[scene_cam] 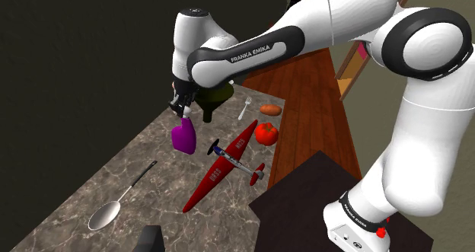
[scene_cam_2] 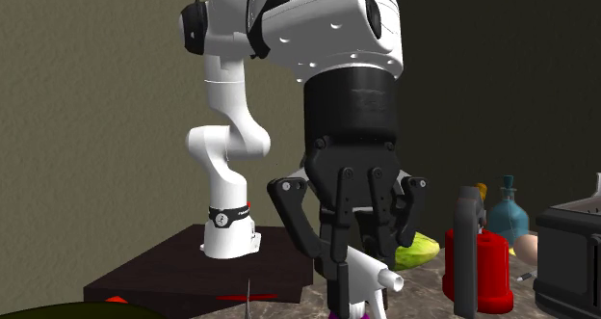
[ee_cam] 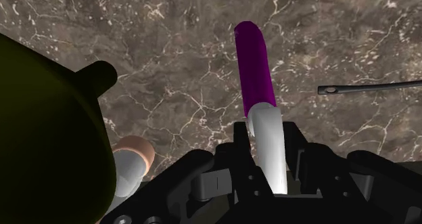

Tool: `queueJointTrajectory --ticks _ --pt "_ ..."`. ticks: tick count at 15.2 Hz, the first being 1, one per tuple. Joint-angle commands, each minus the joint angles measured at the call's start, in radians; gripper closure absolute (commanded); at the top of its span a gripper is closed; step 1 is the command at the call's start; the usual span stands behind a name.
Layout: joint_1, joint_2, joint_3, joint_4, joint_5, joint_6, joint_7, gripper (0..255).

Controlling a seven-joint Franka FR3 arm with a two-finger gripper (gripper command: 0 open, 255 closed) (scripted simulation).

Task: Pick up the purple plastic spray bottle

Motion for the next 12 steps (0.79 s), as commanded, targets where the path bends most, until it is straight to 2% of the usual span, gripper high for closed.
queueJointTrajectory --ticks 1,7,12 --pt "0.0 0.0 0.0 0.0 0.0 0.0 0.0 255" --pt "0.0 0.001 0.0 -0.001 -0.001 0.001 0.001 255" --pt "-0.003 -0.026 0.007 0.03 0.015 -0.055 -0.011 255"
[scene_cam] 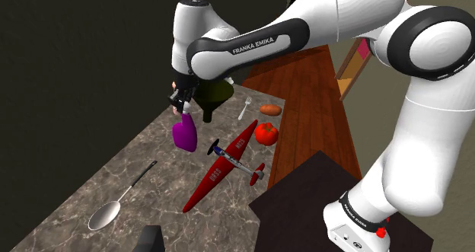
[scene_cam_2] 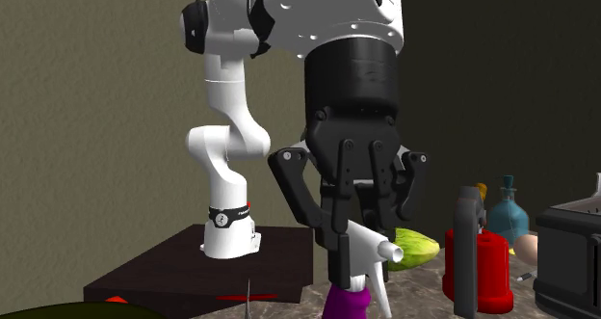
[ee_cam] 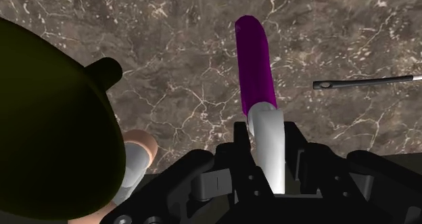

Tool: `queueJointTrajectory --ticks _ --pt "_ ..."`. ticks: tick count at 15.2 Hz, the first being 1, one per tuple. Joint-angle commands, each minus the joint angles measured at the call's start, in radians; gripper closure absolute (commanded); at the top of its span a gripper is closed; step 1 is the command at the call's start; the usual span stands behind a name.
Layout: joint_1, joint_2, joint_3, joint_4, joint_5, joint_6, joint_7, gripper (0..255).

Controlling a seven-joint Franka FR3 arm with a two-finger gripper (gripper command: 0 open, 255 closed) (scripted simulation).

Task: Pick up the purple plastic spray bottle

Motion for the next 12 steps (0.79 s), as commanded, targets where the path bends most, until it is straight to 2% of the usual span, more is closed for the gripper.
queueJointTrajectory --ticks 1,12 --pt "-0.001 -0.009 0.002 0.013 0.005 -0.022 -0.005 255" --pt "-0.004 -0.046 0.01 0.087 0.027 -0.13 -0.023 255"
